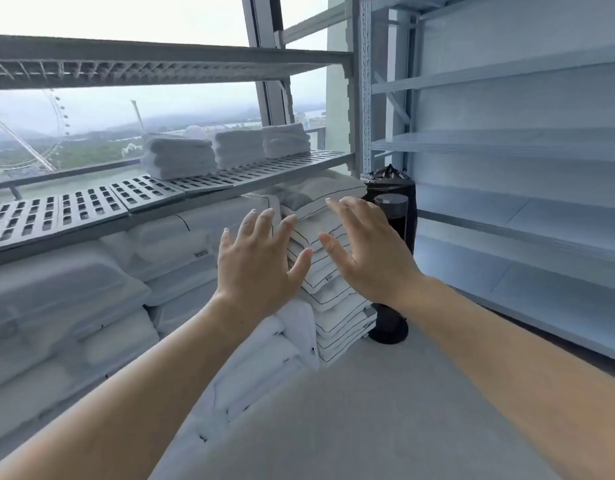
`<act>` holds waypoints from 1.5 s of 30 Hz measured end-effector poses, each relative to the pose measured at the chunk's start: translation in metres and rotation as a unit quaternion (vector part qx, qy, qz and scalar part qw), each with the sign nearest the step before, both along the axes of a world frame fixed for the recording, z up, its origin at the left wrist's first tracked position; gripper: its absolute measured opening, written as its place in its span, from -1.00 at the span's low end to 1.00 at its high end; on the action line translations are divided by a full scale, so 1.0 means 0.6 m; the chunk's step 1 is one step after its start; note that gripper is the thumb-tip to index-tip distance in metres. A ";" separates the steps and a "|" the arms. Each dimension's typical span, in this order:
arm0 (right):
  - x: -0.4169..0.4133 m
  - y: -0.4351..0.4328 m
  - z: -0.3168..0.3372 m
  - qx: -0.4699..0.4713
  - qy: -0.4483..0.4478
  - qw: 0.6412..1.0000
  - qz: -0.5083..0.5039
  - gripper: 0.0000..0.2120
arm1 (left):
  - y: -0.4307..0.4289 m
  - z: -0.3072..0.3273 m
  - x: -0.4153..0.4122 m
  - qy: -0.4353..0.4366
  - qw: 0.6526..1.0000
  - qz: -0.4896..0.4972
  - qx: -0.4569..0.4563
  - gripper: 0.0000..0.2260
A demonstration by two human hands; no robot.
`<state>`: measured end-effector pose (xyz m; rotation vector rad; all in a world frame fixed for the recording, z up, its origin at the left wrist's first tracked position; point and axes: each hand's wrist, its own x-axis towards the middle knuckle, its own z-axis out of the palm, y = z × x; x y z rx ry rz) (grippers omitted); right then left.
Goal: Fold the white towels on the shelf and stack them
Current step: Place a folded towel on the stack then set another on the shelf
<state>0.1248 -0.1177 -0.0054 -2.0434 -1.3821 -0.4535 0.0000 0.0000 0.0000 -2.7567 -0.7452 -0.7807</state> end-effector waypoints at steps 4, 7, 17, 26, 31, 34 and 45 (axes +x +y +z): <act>0.055 0.055 -0.011 0.030 0.045 0.998 -0.016 -0.46 | 0.062 0.005 0.059 -0.060 0.998 -0.006 -0.037 -0.46; 0.100 0.106 -0.012 0.053 0.040 0.997 -0.026 -0.46 | 0.108 0.006 0.105 -0.102 0.993 -0.028 -0.054 -0.46; 0.191 0.236 -0.043 0.023 0.001 0.998 -0.055 -0.48 | 0.235 -0.053 0.208 -0.080 0.993 -0.035 -0.076 -0.49; 0.343 0.328 -0.061 0.010 0.002 0.998 -0.065 -0.45 | 0.327 -0.047 0.378 -0.078 0.992 -0.053 -0.089 -0.46; 0.497 0.384 -0.059 0.027 0.036 0.998 -0.041 -0.45 | 0.380 -0.055 0.525 -0.075 0.989 -0.055 -0.118 -0.49; 0.596 0.413 -0.050 0.033 0.034 0.998 -0.030 -0.48 | 0.406 -0.051 0.622 -0.069 0.988 -0.046 -0.128 -0.46; 0.865 0.574 -0.039 0.027 0.053 0.998 0.027 -0.49 | 0.544 -0.039 0.866 -0.061 0.993 -0.010 -0.103 -0.44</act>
